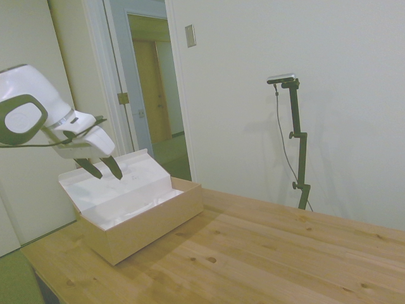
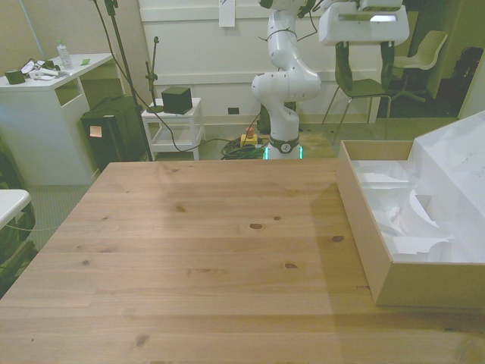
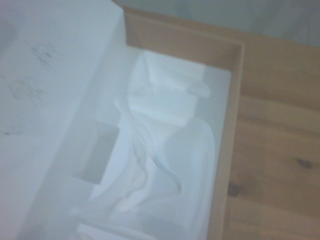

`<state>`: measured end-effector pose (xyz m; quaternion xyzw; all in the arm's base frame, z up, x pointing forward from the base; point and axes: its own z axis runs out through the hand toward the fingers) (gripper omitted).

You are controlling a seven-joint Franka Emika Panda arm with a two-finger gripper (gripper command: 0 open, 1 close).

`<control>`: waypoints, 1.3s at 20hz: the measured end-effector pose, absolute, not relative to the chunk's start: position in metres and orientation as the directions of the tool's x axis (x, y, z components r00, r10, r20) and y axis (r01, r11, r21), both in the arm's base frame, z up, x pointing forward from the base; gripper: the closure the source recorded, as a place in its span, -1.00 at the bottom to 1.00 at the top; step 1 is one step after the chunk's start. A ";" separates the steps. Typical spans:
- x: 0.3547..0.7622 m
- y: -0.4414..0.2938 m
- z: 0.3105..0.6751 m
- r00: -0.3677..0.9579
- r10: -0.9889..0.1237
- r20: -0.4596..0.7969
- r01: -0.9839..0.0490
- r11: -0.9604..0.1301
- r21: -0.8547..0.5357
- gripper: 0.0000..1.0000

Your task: Close the box

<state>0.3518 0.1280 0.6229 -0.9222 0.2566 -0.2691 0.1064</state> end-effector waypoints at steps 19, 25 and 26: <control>0.367 0.335 0.681 0.808 -0.167 0.566 -0.102 -0.984 -0.144 -1.00; 0.412 0.391 0.658 0.813 -0.099 0.574 -0.076 -0.995 -0.065 -1.00; 0.422 0.399 0.653 0.813 -0.091 0.575 -0.070 -0.996 -0.058 -1.00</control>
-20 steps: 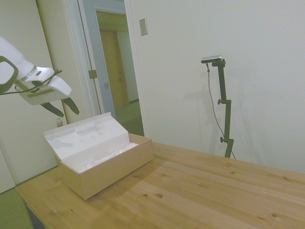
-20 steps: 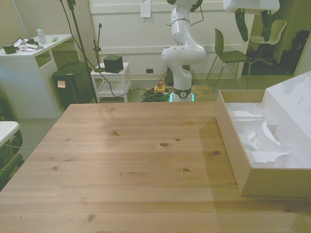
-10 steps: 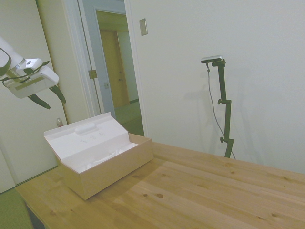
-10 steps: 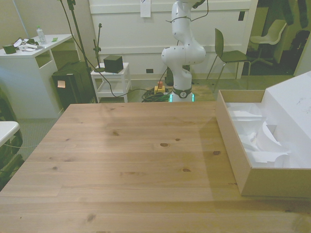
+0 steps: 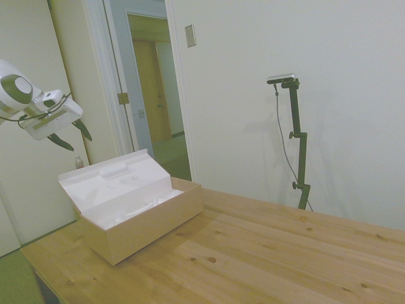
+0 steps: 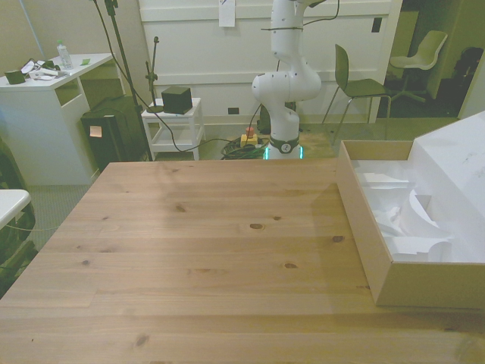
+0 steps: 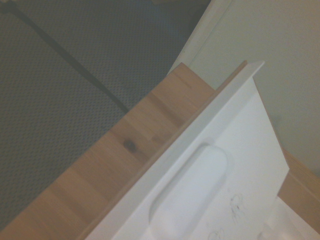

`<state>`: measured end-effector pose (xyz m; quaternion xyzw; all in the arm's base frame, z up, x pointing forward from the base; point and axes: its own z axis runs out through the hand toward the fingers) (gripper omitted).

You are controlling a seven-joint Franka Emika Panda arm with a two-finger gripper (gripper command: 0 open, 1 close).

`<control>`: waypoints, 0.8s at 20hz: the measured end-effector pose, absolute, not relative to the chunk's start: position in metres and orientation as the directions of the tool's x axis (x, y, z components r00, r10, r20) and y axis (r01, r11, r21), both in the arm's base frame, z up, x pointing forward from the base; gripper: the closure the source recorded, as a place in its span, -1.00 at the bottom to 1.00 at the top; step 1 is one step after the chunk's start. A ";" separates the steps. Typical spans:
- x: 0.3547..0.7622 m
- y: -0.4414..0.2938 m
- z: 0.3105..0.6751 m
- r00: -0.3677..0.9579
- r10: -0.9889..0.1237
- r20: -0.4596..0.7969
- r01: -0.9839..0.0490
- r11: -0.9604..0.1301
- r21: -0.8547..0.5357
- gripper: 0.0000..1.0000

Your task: Close the box

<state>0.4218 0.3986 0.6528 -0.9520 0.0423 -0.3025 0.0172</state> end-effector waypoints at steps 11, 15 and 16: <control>0.461 0.500 0.546 0.832 0.046 0.553 0.005 -0.997 0.075 -1.00; 0.468 0.524 0.519 0.838 0.062 0.542 -0.001 -0.993 0.114 -1.00; 0.470 0.526 0.518 0.838 0.056 0.543 -0.017 -0.992 0.128 -1.00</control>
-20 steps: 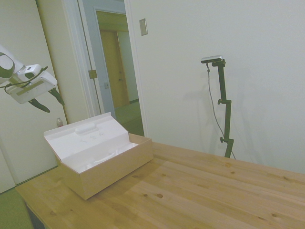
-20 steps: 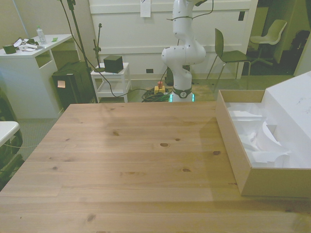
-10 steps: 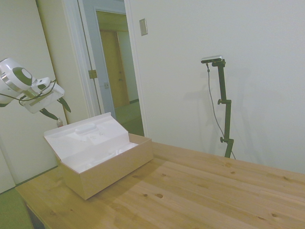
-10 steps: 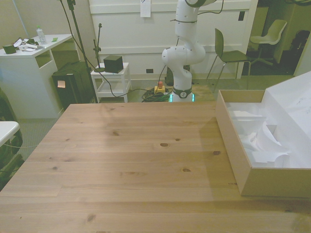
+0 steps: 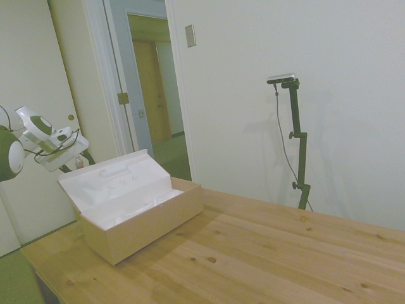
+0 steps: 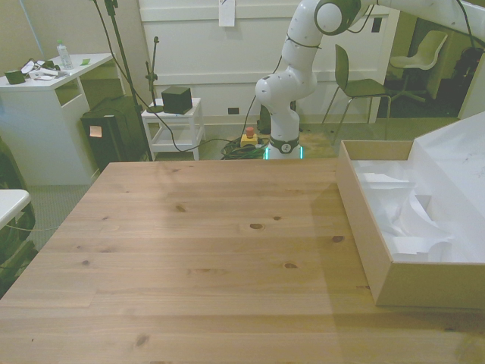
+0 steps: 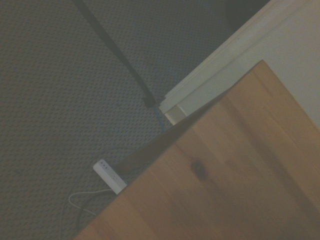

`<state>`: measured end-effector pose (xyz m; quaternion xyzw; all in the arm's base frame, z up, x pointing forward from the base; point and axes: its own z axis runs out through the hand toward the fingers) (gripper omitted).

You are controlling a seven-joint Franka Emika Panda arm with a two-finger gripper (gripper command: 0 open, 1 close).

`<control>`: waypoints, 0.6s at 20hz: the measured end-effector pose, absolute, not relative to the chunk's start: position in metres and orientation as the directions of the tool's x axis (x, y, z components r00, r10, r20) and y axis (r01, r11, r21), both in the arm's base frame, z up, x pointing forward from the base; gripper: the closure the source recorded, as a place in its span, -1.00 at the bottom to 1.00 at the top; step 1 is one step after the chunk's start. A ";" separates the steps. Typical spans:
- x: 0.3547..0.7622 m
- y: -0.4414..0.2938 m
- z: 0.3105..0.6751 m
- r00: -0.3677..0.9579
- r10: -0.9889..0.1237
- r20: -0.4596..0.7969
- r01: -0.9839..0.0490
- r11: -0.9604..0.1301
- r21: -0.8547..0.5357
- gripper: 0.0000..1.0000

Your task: Close the box

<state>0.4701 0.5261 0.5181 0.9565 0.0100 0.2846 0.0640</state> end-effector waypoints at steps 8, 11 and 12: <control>0.523 0.414 0.592 0.789 -0.148 0.597 -0.289 -0.946 0.147 -1.00; 0.543 0.308 0.613 0.773 -0.297 0.560 -0.437 -0.890 0.130 -1.00; 0.546 0.275 0.613 0.770 -0.341 0.539 -0.475 -0.871 0.128 -1.00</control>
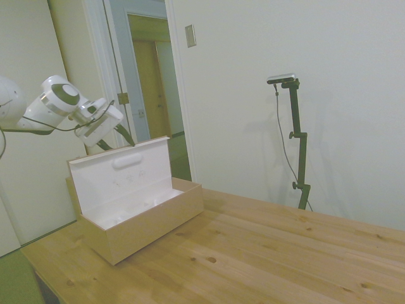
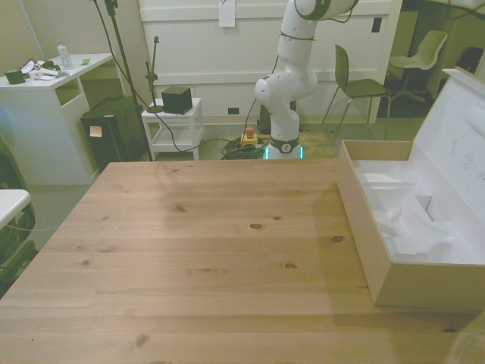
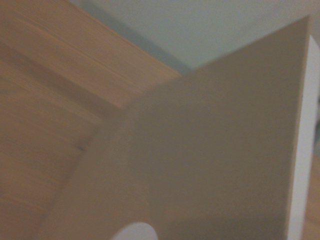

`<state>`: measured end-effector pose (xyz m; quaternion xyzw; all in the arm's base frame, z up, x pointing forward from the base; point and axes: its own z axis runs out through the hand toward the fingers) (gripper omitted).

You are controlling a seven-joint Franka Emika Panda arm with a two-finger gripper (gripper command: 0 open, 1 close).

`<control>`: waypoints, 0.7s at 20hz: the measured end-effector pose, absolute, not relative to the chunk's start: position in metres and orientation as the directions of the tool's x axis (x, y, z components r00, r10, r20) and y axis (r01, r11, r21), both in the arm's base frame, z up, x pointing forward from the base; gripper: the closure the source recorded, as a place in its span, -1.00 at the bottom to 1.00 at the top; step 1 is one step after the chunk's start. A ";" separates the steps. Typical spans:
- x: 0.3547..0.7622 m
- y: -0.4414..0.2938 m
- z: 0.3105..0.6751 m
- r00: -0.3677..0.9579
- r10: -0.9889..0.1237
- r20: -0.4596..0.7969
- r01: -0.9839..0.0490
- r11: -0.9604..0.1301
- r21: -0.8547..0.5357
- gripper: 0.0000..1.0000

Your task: Close the box

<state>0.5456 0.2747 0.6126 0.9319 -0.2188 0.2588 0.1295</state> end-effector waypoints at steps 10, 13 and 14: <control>0.494 0.052 0.582 0.700 -0.595 0.394 -0.641 -0.767 -0.020 -1.00; 0.469 0.012 0.539 0.691 -0.641 0.335 -0.663 -0.746 -0.061 -1.00; 0.461 0.000 0.519 0.688 -0.654 0.315 -0.670 -0.739 -0.069 -1.00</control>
